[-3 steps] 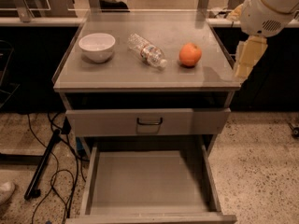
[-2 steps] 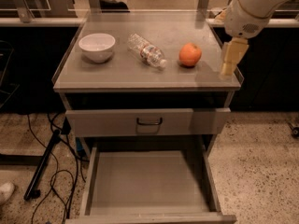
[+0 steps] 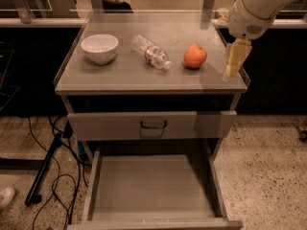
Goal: Place orange into middle drawer
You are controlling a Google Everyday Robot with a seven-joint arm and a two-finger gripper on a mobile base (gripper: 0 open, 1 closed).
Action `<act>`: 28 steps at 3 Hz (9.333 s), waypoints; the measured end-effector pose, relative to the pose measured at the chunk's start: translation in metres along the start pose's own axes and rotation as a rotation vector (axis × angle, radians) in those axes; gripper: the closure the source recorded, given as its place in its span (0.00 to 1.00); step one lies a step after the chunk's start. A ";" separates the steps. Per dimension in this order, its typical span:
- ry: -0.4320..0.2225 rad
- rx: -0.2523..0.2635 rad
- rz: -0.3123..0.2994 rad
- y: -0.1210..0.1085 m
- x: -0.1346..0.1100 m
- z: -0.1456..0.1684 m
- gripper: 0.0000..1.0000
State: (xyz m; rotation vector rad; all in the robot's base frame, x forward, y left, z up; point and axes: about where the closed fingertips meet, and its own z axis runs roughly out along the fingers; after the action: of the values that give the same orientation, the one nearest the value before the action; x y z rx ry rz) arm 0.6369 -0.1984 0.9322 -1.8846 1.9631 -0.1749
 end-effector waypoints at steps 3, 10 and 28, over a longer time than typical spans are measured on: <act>-0.063 -0.002 -0.013 -0.038 -0.040 0.039 0.00; -0.070 -0.074 0.020 -0.087 -0.009 0.134 0.00; -0.092 -0.139 0.182 0.123 -0.013 0.050 1.00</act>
Offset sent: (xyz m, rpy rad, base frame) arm 0.0483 0.0664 -0.0024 0.0717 -0.0329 0.0634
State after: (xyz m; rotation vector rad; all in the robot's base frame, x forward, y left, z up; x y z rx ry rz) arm 0.5416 -0.1669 0.8442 -1.7497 2.1166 0.1021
